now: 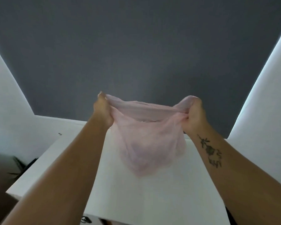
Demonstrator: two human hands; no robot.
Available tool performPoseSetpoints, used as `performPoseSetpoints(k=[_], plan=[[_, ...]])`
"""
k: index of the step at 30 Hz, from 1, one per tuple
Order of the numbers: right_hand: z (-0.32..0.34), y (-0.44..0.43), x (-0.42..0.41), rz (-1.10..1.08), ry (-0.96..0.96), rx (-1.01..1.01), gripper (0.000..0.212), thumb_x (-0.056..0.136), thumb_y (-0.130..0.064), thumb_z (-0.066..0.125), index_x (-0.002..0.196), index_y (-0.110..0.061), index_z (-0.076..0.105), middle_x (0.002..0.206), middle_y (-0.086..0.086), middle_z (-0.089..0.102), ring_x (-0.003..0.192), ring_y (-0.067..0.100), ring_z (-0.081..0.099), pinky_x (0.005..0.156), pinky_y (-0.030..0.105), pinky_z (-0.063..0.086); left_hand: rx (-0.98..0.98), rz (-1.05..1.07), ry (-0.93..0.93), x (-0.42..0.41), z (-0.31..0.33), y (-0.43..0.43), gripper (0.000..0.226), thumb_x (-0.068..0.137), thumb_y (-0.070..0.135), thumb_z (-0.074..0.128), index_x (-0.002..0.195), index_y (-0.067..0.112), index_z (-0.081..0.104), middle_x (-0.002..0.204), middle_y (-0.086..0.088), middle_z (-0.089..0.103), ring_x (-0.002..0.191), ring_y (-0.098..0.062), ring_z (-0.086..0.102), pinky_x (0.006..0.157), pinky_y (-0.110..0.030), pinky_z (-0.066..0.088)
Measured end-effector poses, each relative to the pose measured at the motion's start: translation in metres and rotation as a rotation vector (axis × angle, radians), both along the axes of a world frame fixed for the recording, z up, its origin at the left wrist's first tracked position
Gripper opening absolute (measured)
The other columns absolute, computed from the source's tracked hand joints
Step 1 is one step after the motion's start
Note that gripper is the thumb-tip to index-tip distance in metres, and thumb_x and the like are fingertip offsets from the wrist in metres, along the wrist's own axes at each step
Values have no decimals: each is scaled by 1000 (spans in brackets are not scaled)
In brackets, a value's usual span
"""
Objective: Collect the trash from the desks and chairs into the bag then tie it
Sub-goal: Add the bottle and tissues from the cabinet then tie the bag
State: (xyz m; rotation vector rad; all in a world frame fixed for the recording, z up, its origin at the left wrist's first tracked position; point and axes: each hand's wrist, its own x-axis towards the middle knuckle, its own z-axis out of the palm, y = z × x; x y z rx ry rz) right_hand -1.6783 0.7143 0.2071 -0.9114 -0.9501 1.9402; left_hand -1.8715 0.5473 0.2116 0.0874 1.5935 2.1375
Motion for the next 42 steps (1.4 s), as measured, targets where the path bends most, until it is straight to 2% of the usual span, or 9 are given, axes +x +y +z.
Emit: performPoseSetpoints(k=[3, 9, 17, 20, 23, 28, 33, 38, 42], plan=[[-6, 8, 10, 131, -99, 92, 30, 84, -31, 61, 107, -10, 62, 93, 13, 59, 79, 29, 62, 70, 44, 57, -15, -70, 135, -3, -7, 7, 26, 98, 18, 48, 72, 18, 47, 72, 0, 45, 60, -17, 50, 60, -26, 49], [-21, 19, 2, 16, -32, 85, 28, 94, -48, 49, 103, -25, 64, 105, 3, 69, 94, 27, 67, 84, 47, 56, -216, 3, 403, -25, -27, 4, 33, 106, 44, 40, 93, 24, 63, 88, 1, 60, 75, -15, 55, 67, -29, 48], [-21, 5, -47, -126, 11, -115, 46, 95, -60, 35, 93, -20, 58, 67, -2, 58, 60, 16, 58, 64, 30, 54, 265, -81, -177, -38, -37, 33, 45, 106, 44, 38, 67, 23, 44, 42, 7, 40, 36, -11, 42, 48, -23, 44], [-22, 2, -58, -32, 85, -103, 53, 86, -66, 49, 117, -24, 60, 102, 0, 71, 86, 21, 70, 76, 36, 58, 299, -230, -193, -42, -43, 41, 31, 101, 16, 43, 71, 24, 44, 48, 9, 42, 43, -8, 39, 44, -16, 38], [-32, 1, -59, -115, 32, 25, 16, 94, -29, 60, 96, -13, 63, 78, 2, 63, 60, 12, 60, 55, 24, 53, 186, -361, -43, -50, -58, 42, 31, 99, -6, 39, 106, 16, 60, 73, 1, 58, 61, -11, 57, 66, -23, 52], [-51, -5, -55, -182, 228, -8, 23, 101, -27, 45, 108, -8, 57, 83, 7, 70, 75, 20, 73, 78, 38, 58, 190, -412, 18, -55, -76, 42, 17, 106, 13, 48, 110, 14, 65, 102, -8, 69, 80, -15, 75, 74, -27, 63], [-61, -5, -51, -257, 89, -41, 28, 99, -45, 44, 95, -18, 51, 53, -7, 35, 39, 8, 35, 44, 22, 44, 109, -266, 76, -33, -82, 61, 26, 106, 39, 46, 119, 23, 61, 83, 7, 57, 56, -7, 48, 55, -21, 52], [-63, -2, -42, -98, -100, 133, 15, 100, -10, 43, 99, -10, 59, 71, 2, 54, 59, 14, 48, 58, 26, 46, 85, -308, -78, -11, -77, 72, 16, 106, 19, 45, 100, 22, 60, 67, 3, 48, 55, -9, 47, 56, -22, 47], [-72, 5, -29, -83, 110, 33, 25, 103, -29, 41, 110, -13, 59, 81, 6, 72, 75, 22, 71, 73, 40, 59, 116, -395, -57, -11, -83, 68, 20, 105, 19, 52, 118, 12, 66, 100, -4, 72, 82, -15, 70, 78, -29, 60]])
